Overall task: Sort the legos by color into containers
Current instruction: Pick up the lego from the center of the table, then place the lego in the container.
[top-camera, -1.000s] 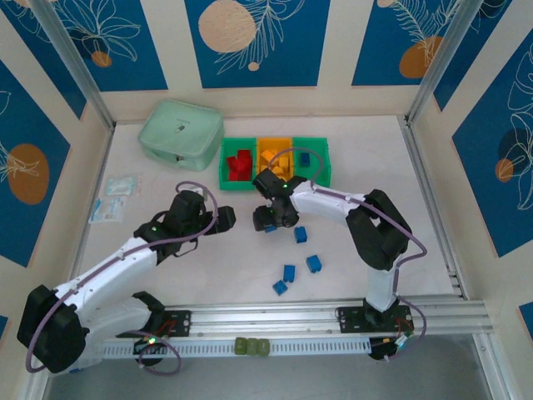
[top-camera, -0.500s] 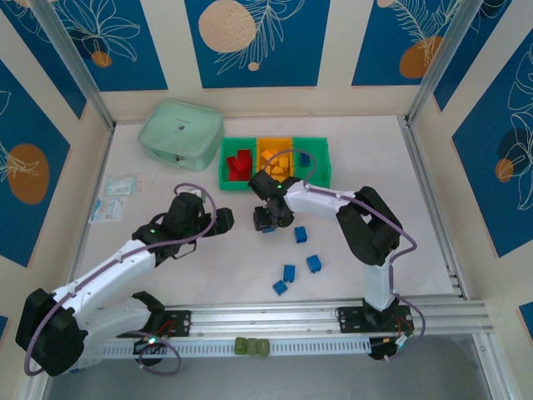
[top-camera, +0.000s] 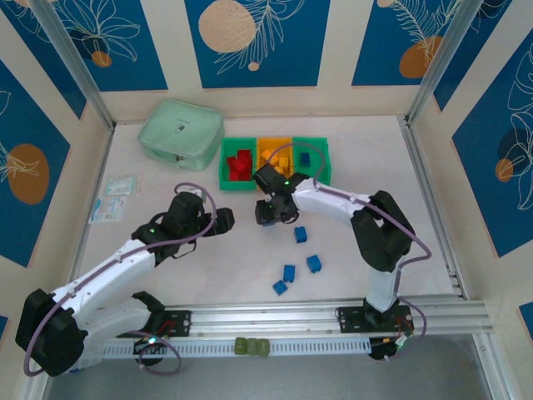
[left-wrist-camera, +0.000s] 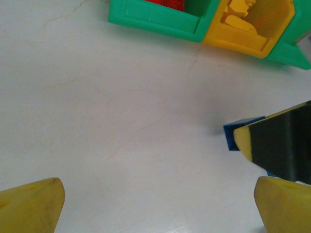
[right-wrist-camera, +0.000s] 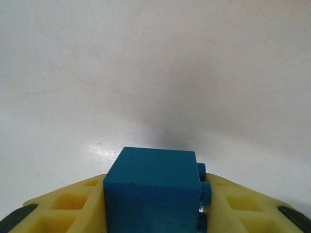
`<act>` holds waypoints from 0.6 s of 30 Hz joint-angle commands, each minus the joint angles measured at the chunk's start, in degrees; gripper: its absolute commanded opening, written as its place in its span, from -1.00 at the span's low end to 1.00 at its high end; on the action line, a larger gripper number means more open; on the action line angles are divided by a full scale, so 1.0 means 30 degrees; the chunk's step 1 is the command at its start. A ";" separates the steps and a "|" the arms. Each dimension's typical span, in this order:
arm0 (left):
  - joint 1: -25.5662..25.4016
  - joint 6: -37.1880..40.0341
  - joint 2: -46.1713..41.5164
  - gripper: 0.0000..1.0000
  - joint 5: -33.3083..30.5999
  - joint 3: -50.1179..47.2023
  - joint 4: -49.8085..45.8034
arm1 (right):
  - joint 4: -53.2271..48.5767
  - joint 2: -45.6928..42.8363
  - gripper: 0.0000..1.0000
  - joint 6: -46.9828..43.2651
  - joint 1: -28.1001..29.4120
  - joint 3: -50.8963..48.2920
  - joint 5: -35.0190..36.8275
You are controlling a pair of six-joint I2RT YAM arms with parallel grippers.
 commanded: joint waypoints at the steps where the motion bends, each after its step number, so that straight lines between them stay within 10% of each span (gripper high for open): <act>1: 0.0045 0.0382 0.0332 0.99 0.0902 0.1047 0.0112 | -0.0456 -0.1391 -0.12 -0.0689 -0.0812 0.0138 0.0020; 18: 0.0045 0.2895 0.5617 0.99 0.3641 0.6231 0.0440 | -0.0569 -0.0110 -0.10 -0.1988 -0.6965 0.3785 0.1402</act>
